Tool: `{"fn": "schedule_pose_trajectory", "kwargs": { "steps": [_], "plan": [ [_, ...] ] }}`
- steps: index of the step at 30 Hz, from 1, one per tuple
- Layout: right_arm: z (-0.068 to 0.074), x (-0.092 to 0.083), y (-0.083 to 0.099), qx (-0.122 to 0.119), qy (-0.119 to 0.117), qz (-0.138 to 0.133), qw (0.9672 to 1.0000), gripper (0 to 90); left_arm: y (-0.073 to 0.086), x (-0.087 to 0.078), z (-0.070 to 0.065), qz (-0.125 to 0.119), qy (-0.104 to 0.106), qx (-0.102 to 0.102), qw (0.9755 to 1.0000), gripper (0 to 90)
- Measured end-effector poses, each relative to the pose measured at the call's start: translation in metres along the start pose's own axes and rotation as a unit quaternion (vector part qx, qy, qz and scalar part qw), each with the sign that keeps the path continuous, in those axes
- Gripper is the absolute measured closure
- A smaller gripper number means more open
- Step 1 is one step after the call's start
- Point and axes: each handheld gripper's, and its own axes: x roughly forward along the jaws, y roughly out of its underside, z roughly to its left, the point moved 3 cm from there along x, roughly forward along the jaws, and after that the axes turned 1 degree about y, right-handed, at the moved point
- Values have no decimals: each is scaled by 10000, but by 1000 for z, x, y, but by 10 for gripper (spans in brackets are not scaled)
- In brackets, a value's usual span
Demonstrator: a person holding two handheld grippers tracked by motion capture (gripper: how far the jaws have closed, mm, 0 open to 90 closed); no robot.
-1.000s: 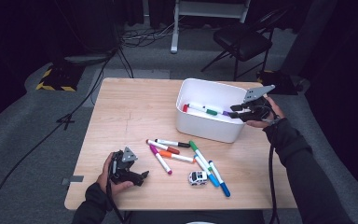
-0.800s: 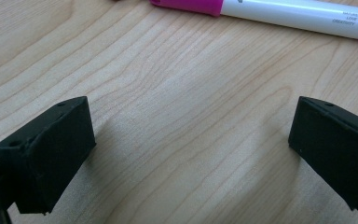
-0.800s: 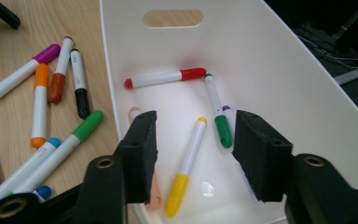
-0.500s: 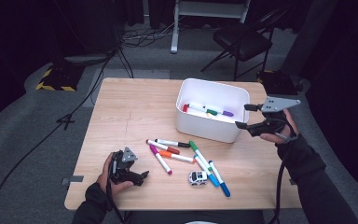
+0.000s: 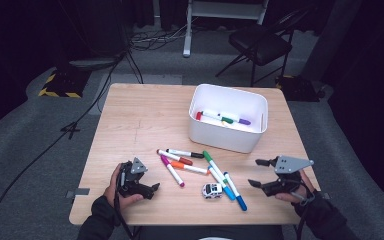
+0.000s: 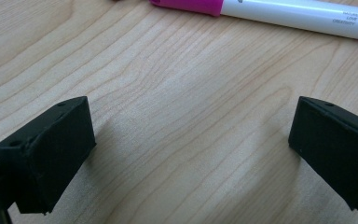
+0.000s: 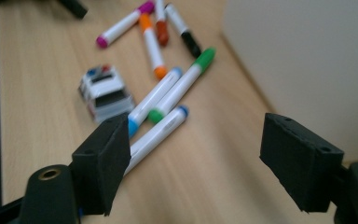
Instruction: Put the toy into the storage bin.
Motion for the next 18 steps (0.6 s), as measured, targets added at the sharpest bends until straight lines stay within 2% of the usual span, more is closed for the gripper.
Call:
{"fn": "schedule_pose_trajectory", "kwargs": {
  "steps": [1, 2, 3, 6, 8, 10, 13, 14, 15, 17, 18],
  "plan": [
    [5, 2, 6, -31, -1, 38, 10000, 240, 0, 0, 0, 0, 1, -2, 10000, 5],
    [11, 4, 10, 107, -134, -27, 9998, 243, 0, 0, 0, -2, 0, -1, 10000, 5],
    [16, 7, 15, 156, -237, 55, 9996, 235, 0, 0, 0, 0, 2, -1, 10000, 5],
    [32, 15, 23, 115, -480, 207, 9986, 232, 0, 0, 0, 0, -1, -1, 10000, 5],
    [40, 19, 27, -48, -573, 402, 9975, 241, 0, 0, 0, -1, 2, -3, 10000, 5],
    [49, 24, 30, -94, -647, 513, 9965, 242, 0, 0, 0, -2, -1, -3, 10000, 5],
    [52, 31, 34, -389, -536, 742, 9950, 249, 0, 0, 0, -3, 4, -16, 10000, 5],
    [52, 33, 35, -330, -442, 816, 9951, 251, 0, 0, 0, -2, 7, -15, 10000, 5],
    [50, 33, 36, -276, -466, 796, 9954, 252, 0, 0, 0, 0, 0, -2, 10000, 5],
    [45, 33, 38, -106, -357, 766, 9964, 266, 0, 0, 0, -1, 0, 0, 10000, 5],
    [41, 33, 38, -122, -290, 721, 9969, 276, 0, 0, 0, -1, 0, 0, 10000, 5]
  ]
}}
